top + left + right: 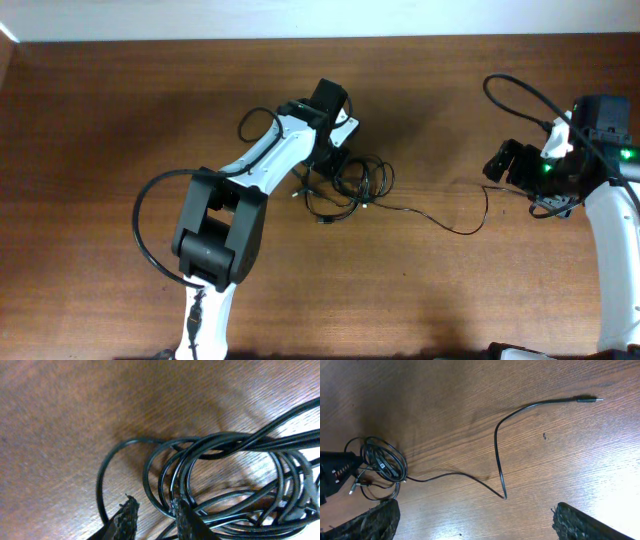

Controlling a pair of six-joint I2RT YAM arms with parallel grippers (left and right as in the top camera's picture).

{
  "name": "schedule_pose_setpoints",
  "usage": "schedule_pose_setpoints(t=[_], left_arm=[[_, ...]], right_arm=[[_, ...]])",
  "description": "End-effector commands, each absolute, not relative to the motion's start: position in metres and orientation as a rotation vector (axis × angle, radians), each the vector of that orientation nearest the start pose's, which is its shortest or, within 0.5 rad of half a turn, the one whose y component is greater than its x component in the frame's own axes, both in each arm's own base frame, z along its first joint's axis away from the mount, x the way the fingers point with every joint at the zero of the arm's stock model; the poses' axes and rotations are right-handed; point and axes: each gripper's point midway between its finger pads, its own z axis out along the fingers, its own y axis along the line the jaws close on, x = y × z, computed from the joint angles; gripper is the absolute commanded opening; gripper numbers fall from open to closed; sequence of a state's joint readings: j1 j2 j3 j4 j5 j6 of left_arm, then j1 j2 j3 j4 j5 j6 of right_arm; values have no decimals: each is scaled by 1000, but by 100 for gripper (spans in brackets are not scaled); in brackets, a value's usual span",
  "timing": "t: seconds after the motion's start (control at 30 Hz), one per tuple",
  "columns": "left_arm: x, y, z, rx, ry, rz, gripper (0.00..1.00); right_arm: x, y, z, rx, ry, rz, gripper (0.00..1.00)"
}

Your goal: Untangle cables

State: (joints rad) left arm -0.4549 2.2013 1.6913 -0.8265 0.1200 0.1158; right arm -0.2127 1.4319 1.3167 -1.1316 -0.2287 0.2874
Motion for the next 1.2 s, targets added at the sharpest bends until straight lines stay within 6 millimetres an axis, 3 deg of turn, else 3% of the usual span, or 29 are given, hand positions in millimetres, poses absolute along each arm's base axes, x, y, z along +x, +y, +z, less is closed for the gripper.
schedule_pose_setpoints(t=[0.0, 0.1, 0.17, 0.2, 0.23, 0.3, 0.33, 0.4, 0.43, 0.53, 0.6, 0.67, 0.87, 0.97, 1.07, 1.13, 1.17], left_arm=[[413, -226, -1, 702, 2886, -227, 28], [409, -218, -36, 613, 2973, -169, 24], [409, -218, -36, 592, 2979, -171, 2], [409, -222, -33, 576, 2984, -206, 0], [413, -226, -16, 571, 2978, -259, 0], [427, -229, 79, 561, 2871, -295, 0], [428, -232, 115, 561, 2815, -322, 0], [417, -250, 205, 586, 2639, -528, 0], [405, -252, 241, 599, 2563, -597, 0], [376, -262, 293, 643, 2452, -787, 0], [371, -266, 297, 639, 2449, -856, 0], [368, -265, 300, 633, 2453, -919, 0], [368, -260, 300, 579, 2479, -958, 0], [368, -260, 300, 574, 2481, -961, 0], [363, -265, 304, 593, 2471, -1017, 0], [364, -264, 304, 589, 2472, -1016, 0], [368, -258, 304, 567, 2473, -1008, 0]], right_arm=[[313, -29, 182, 640, 2728, 331, 99], [311, -29, 181, 643, 2734, 332, 99], [312, -29, 182, 642, 2731, 332, 99], [312, -27, 182, 640, 2733, 347, 99], [313, -20, 184, 628, 2729, 403, 99], [318, 26, 202, 383, 2680, 752, 100], [321, 40, 210, 325, 2649, 834, 98], [331, 72, 236, 165, 2562, 960, 95], [336, 84, 252, 124, 2533, 968, 94], [348, 120, 289, 42, 2439, 1016, 90], [350, 141, 290, -27, 2428, 988, 87], [353, 155, 293, -87, 2401, 980, 76], [354, 158, 260, -177, 2494, 938, 59], [349, 165, 254, -332, 2487, 904, 59], [342, 185, 246, -624, 2420, 860, 56], [343, 183, 246, -666, 2401, 838, 30], [345, 178, 245, -649, 2407, 824, 11]])
